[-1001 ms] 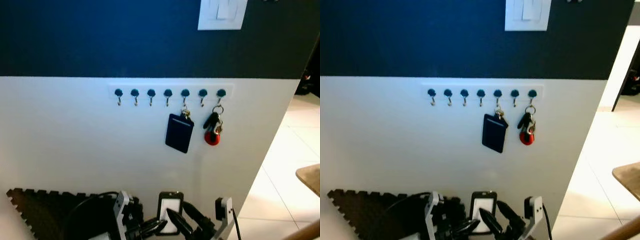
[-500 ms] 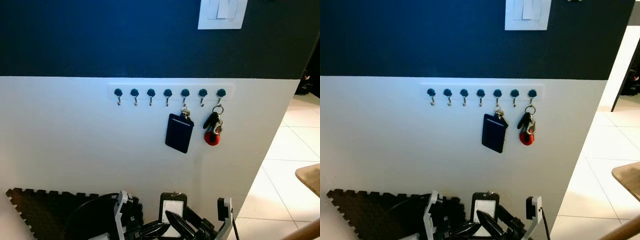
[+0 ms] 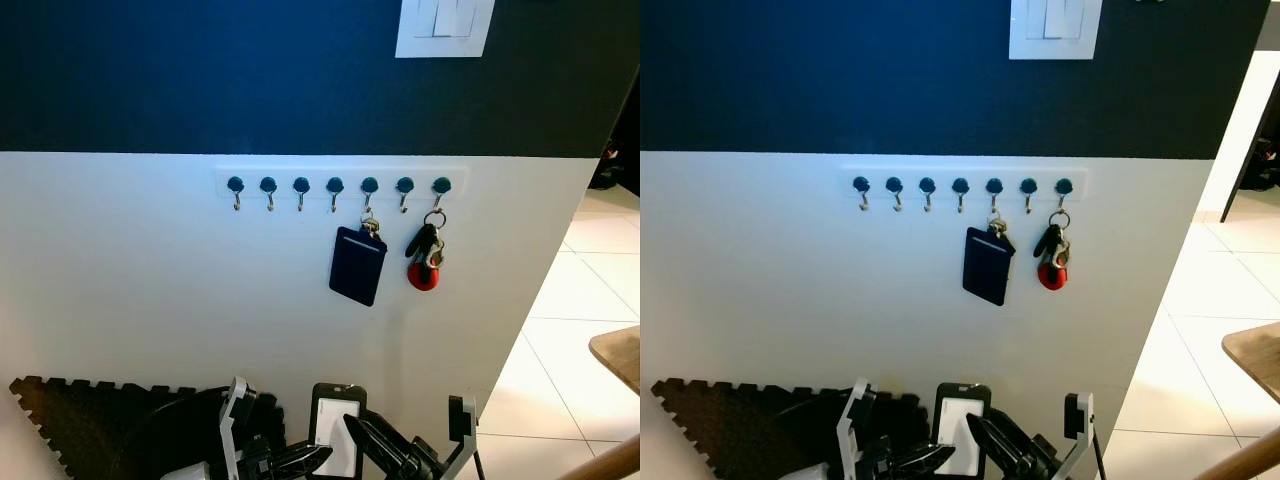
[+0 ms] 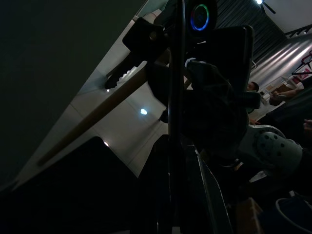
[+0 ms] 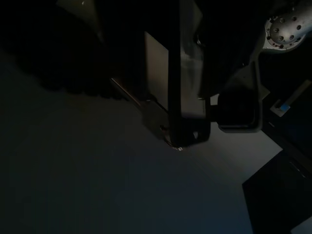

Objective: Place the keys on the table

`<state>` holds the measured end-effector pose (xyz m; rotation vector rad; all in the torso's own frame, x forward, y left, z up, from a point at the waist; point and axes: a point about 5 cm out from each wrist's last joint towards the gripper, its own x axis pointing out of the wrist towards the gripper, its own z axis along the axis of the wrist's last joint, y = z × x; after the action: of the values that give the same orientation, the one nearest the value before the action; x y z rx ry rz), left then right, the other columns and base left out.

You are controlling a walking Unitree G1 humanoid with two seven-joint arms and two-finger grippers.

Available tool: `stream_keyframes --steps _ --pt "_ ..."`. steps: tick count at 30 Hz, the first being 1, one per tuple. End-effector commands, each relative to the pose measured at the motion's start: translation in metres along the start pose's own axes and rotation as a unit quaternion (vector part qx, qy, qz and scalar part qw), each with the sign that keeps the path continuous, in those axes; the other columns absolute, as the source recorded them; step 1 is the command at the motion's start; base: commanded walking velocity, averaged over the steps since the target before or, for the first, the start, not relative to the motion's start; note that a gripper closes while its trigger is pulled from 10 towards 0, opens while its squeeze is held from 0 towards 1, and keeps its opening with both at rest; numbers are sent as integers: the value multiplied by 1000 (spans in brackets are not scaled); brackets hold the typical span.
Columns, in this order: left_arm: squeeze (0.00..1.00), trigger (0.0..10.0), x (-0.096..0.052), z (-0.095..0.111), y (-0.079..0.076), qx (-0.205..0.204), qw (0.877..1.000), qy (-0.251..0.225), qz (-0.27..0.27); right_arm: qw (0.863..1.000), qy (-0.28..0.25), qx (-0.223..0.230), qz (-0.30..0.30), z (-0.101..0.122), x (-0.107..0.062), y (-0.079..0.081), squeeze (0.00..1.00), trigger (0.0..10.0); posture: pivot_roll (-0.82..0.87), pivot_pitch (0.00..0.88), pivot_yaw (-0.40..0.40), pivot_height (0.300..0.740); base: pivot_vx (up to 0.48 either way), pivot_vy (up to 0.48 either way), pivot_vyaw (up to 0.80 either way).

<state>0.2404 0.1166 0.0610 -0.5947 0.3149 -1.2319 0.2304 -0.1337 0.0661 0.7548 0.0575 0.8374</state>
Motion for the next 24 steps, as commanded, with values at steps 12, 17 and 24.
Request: stream_keyframes --steps 12,17,24 --pt "0 10000 1 1 -2 -18 1000 18 4 1000 3 7 -1 0 0 2 0 2980 7 71 19 740 0 0 0" --pt "0 10000 5 3 -3 -22 1000 15 -2 1000 1 9 0 1 1 3 0 3725 6 71 20 740 0 0 0" --pt "0 10000 8 5 -6 -24 1000 13 -11 1000 3 15 9 1 1 5 0 4784 7 69 19 740 0 0 0"
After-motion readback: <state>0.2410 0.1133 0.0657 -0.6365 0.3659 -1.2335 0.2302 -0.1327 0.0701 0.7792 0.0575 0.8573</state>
